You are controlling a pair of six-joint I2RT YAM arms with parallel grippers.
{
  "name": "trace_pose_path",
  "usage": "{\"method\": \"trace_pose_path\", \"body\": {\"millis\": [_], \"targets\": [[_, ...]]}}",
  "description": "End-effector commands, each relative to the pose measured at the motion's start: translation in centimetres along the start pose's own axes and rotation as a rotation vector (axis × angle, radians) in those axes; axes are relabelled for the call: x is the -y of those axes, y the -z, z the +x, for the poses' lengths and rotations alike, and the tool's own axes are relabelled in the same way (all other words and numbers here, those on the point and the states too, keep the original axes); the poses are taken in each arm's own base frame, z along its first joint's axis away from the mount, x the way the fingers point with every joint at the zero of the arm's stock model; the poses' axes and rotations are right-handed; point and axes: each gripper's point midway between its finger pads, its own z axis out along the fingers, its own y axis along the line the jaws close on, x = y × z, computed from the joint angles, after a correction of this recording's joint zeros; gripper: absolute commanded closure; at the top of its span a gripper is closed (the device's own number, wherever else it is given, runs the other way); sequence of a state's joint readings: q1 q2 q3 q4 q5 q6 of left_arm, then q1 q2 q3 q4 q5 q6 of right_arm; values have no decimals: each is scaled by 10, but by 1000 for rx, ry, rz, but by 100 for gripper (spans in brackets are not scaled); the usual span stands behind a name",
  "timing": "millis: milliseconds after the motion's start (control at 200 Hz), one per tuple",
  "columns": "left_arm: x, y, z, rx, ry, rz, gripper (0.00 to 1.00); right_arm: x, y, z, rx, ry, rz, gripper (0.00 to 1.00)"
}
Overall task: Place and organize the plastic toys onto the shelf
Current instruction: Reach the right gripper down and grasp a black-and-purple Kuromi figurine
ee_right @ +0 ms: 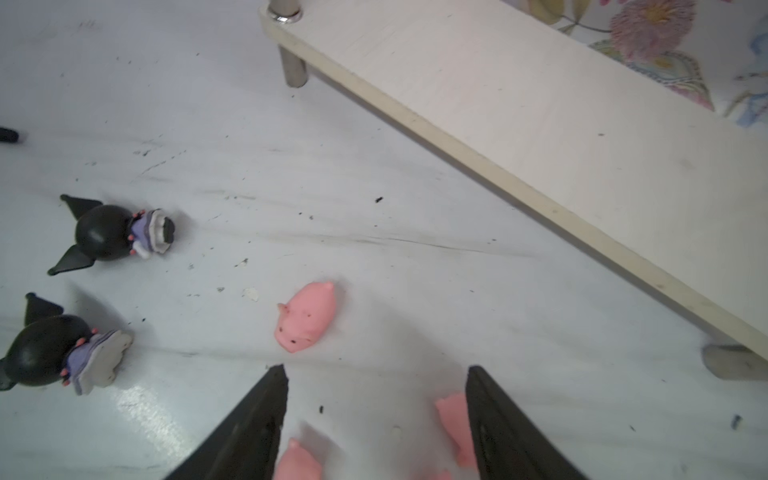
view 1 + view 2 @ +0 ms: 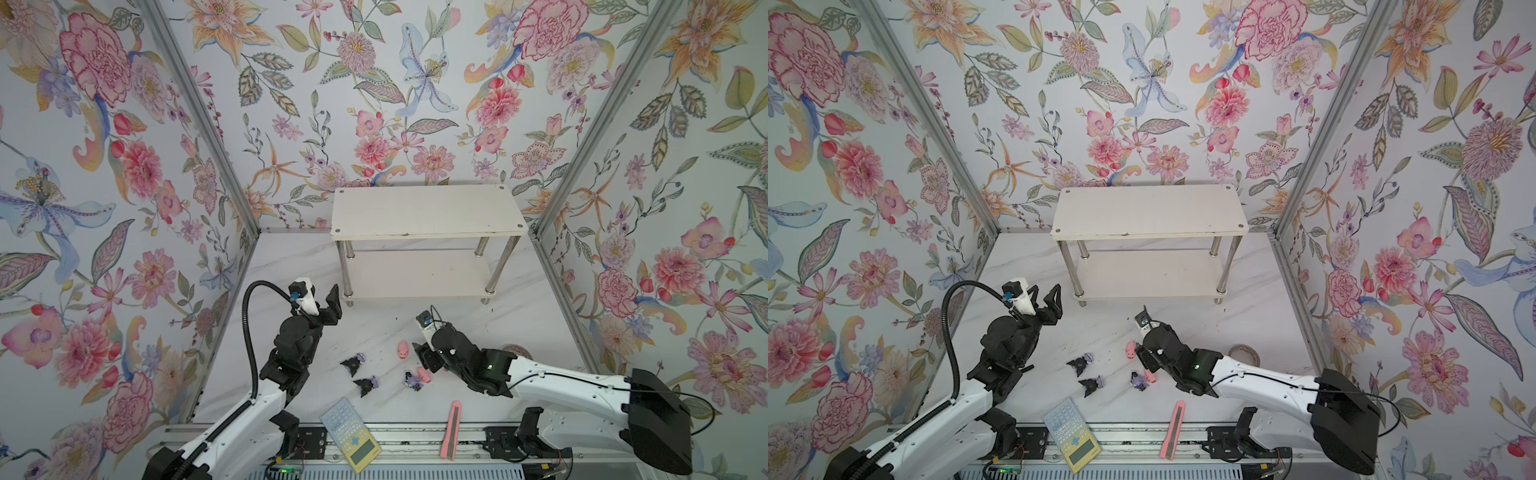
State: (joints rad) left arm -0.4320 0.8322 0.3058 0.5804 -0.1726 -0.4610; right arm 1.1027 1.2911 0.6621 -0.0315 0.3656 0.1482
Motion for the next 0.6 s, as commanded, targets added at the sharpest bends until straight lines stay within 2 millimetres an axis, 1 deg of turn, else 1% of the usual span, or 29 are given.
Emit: {"method": "trace_pose_path", "body": {"millis": [0, 70, 165, 285, 350, 400, 515, 596], "targets": [[-13, 7, 4, 9, 30, -43, 28, -49, -12, -36, 70, 83, -114, 30], [-17, 11, 5, 14, 34, -60, 28, -80, -23, -41, 60, 152, -192, 31], [-23, 15, 2, 27, 33, -83, 28, -115, -35, -45, 50, 234, -273, 31], [-30, 17, 0, 28, 19, -119, 30, -147, -46, -45, 35, 328, -335, 30], [-36, 18, 3, 19, 13, -148, 36, -159, -52, -44, 23, 349, -358, 30], [-41, 19, 4, 17, 10, -172, 38, -167, -57, -42, 13, 362, -371, 30], [-55, 19, 6, 9, 10, -240, 38, -178, -65, -38, 3, 378, -399, 31], [-71, 21, 10, -5, 16, -327, 38, -182, -72, -35, 2, 392, -402, 31]]}}
